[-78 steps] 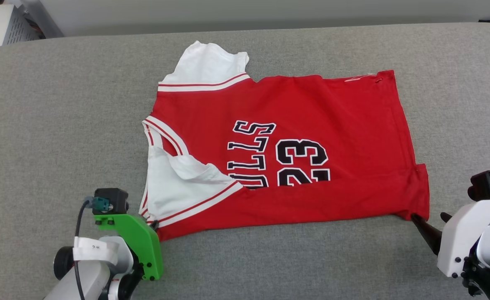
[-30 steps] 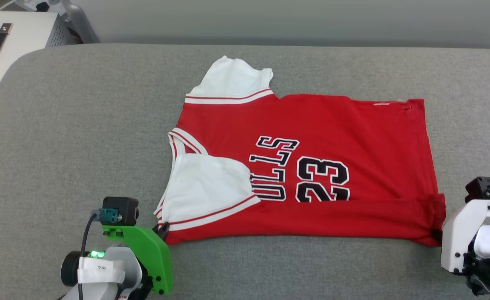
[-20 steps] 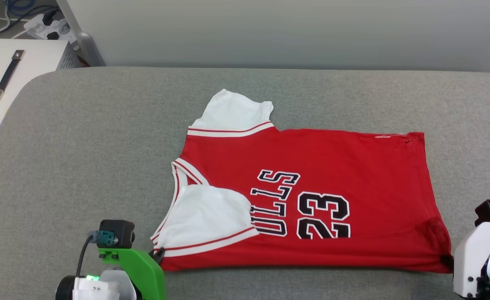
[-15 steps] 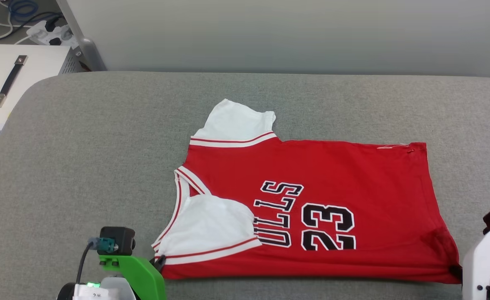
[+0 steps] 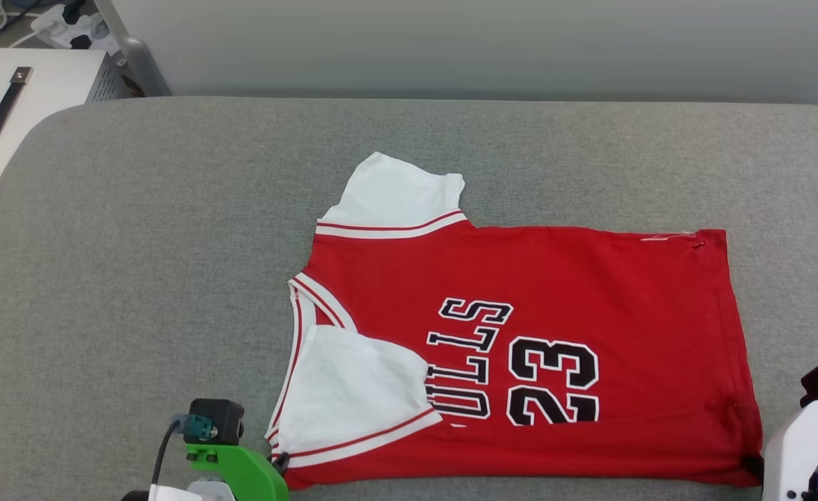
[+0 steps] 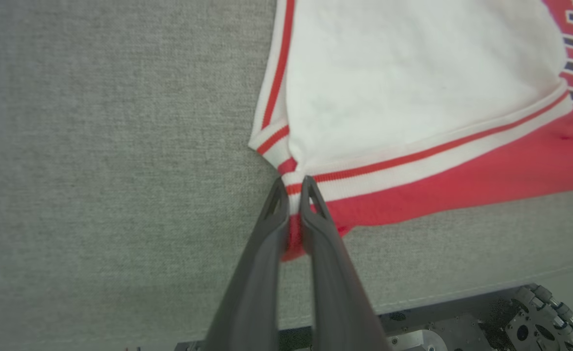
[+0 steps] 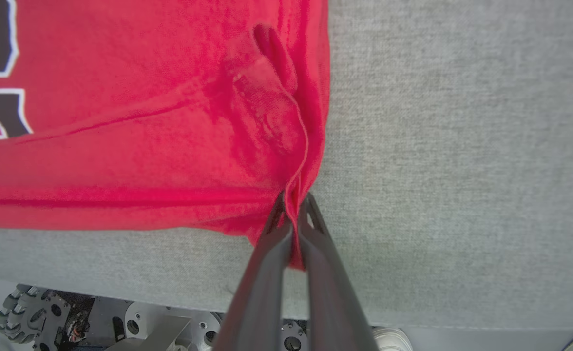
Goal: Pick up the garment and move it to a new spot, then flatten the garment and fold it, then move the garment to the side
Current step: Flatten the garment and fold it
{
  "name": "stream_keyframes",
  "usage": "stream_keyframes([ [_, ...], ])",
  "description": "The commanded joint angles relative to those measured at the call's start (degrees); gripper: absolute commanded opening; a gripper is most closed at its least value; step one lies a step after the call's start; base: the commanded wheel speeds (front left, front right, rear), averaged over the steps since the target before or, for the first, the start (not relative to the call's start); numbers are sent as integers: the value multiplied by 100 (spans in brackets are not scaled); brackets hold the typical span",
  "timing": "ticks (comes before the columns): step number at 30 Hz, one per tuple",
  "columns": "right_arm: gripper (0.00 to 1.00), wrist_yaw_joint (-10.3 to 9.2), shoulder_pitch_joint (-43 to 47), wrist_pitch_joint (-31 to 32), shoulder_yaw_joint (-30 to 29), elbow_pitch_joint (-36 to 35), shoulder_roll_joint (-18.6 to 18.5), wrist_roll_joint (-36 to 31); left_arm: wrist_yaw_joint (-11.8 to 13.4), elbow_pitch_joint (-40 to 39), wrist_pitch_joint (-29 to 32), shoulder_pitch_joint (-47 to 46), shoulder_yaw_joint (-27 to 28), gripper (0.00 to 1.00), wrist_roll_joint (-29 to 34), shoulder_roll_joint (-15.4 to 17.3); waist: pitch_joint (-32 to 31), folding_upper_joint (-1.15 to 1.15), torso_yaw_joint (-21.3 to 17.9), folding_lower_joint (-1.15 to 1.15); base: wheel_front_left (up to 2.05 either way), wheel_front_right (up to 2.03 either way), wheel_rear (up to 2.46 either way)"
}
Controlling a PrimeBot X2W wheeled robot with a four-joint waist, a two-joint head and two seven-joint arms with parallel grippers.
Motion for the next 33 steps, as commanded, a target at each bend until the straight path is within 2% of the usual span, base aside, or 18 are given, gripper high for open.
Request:
stream_keyframes([
  [1, 0, -9, -53, -90, 25, 73, 27, 26, -38, 78, -59, -90, -7, 0, -29, -31, 45, 0, 7, 0, 0, 0, 0],
  [11, 0, -9, -206, -505, 260, 488, -22, 100, -253, 473, -250, -278, -94, 0, 10, -192, 86, 0, 15, 0, 0, 0, 0],
  [12, 22, -9, -214, -539, 300, 515, -43, 99, -258, 498, -255, -290, -104, 29, 17, -199, 62, 0, 11, 0, 0, 0, 0],
  [13, 84, -9, -217, -581, 326, 532, -57, 100, -250, 514, -258, -299, -115, 88, 40, -193, 42, 0, 7, 0, 0, 0, 0],
  [14, 100, -9, -223, -634, 353, 547, -55, 126, -227, 523, -265, -308, -116, 100, 61, -186, 14, 0, 1, 0, 0, 0, 0],
  [22, 100, -9, -261, -863, 478, 119, -62, 334, -79, 73, -339, -410, -1, 100, 214, 43, -186, 0, -118, 0, 0, 0, 0],
  [24, 100, -9, -254, -848, 477, -138, -36, 371, -65, -132, -287, -511, 55, 100, 247, 160, -181, 0, -187, 0, 0, 0, 0],
  [25, 100, -9, -256, -763, 467, -573, -1, 370, -85, -512, -39, -826, 146, 100, 241, 329, -78, 0, -319, 0, 0, 0, 0],
  [26, 100, -9, -262, -719, 476, -695, 5, 362, -101, -609, 79, -958, 160, 100, 247, 390, -27, 0, -367, 0, 0, 0, 0],
  [31, 100, -9, -442, -527, 598, -1357, 79, 327, -443, -711, 831, -2057, 245, 100, 252, 723, 403, 0, -698, 0, 0, 0, 0],
  [33, 100, -9, -528, -485, 675, -1560, 118, 338, -613, -614, 1155, -2561, 291, 100, 146, 738, 610, 0, -840, 0, 0, 0, 0],
])
